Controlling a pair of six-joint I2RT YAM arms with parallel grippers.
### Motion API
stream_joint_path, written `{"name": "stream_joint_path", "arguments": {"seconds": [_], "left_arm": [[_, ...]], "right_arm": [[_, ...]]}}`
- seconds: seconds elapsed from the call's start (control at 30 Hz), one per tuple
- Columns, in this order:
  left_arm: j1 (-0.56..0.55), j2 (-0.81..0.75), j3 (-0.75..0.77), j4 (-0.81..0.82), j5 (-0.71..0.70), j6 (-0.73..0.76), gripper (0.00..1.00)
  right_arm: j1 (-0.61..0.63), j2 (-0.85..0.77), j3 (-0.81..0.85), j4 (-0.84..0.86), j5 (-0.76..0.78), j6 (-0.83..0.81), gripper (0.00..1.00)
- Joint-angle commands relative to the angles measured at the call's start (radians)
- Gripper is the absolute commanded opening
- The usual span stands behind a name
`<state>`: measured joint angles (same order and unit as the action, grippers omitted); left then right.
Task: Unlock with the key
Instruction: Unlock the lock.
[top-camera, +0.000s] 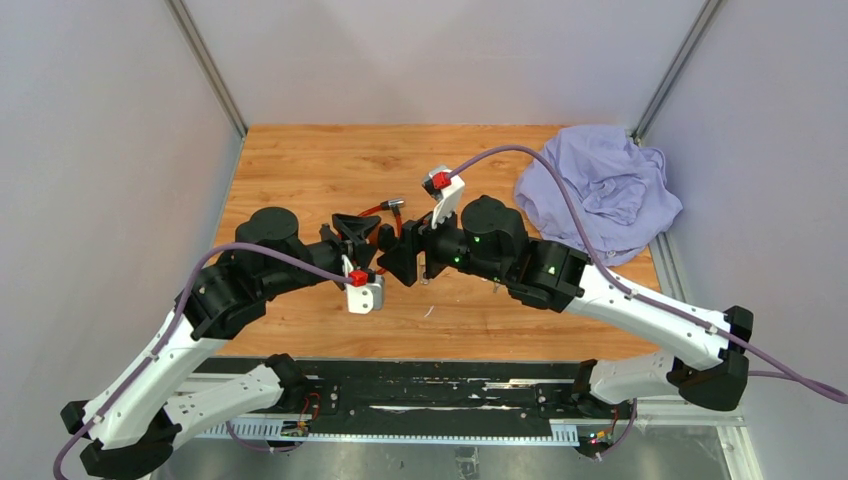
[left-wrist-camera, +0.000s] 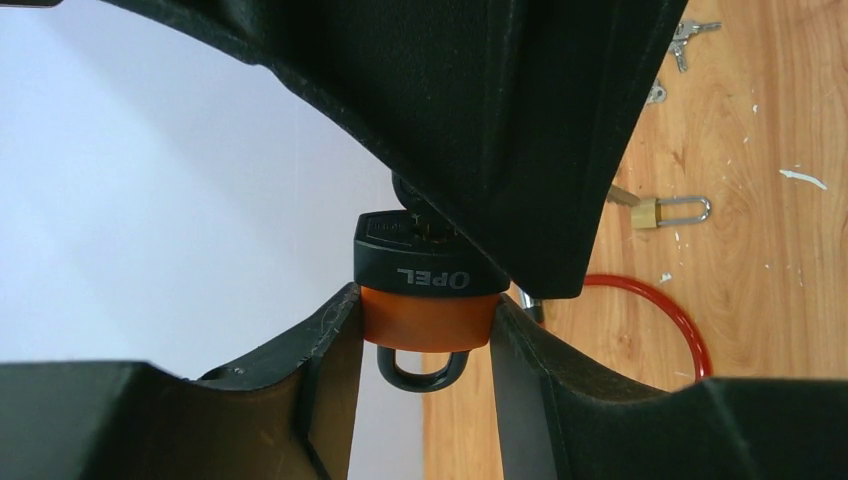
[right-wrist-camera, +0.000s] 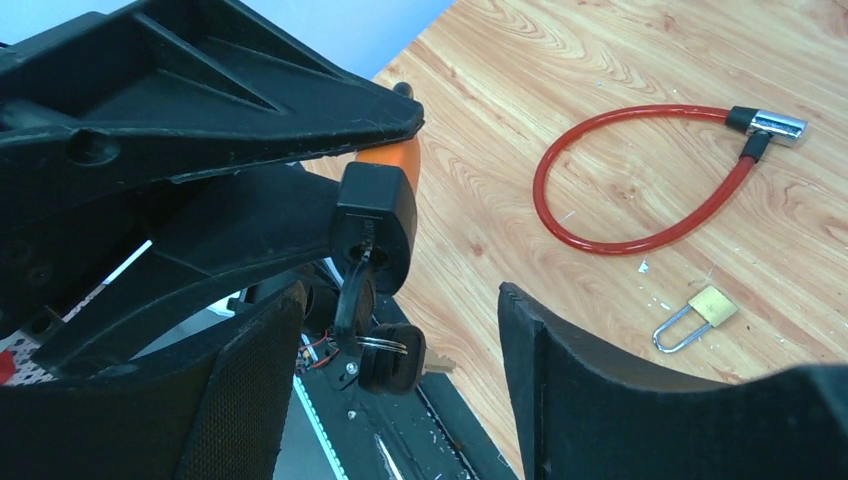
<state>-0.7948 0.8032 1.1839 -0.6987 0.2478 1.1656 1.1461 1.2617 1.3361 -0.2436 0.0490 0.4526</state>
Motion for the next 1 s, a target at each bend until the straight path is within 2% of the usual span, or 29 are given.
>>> {"name": "stream_joint_path", "arguments": {"seconds": [0.0, 0.1, 0.2, 0.4, 0.7, 0.8, 0.83, 0.9, 0.97], "left_arm": [[-0.009, -0.001, 0.043, 0.087, 0.023, -0.016, 0.00], [-0.009, -0.005, 0.038, 0.087, 0.021, -0.008, 0.00], [-0.009, -0.010, 0.030, 0.086, 0.020, -0.001, 0.00], [-0.009, -0.025, 0.008, 0.085, 0.021, 0.016, 0.00], [-0.009, -0.035, 0.002, 0.086, 0.046, 0.010, 0.00], [-0.009, -0.040, 0.002, 0.085, 0.051, 0.002, 0.01], [-0.009, -0.041, 0.000, 0.085, 0.057, -0.007, 0.07], [-0.009, -0.052, -0.007, 0.086, 0.078, -0.028, 0.41], [-0.009, -0.066, -0.018, 0.075, 0.115, -0.041, 0.47]], "right_arm": [[-0.009, -0.016, 0.016, 0.035, -0.018, 0.001, 0.70], [-0.009, 0.007, 0.045, 0.039, -0.017, 0.005, 0.71], [-0.009, 0.028, 0.067, 0.049, -0.003, 0.013, 0.67], [-0.013, 0.064, 0.108, 0.064, 0.020, 0.018, 0.46], [-0.024, 0.096, 0.132, 0.073, -0.008, 0.032, 0.01], [-0.048, 0.077, 0.095, 0.095, -0.066, 0.051, 0.01], [-0.062, 0.061, 0.068, 0.120, -0.115, 0.058, 0.01], [-0.097, 0.023, -0.001, 0.207, -0.238, 0.077, 0.01], [-0.132, -0.015, -0.079, 0.276, -0.341, 0.095, 0.01]]}}
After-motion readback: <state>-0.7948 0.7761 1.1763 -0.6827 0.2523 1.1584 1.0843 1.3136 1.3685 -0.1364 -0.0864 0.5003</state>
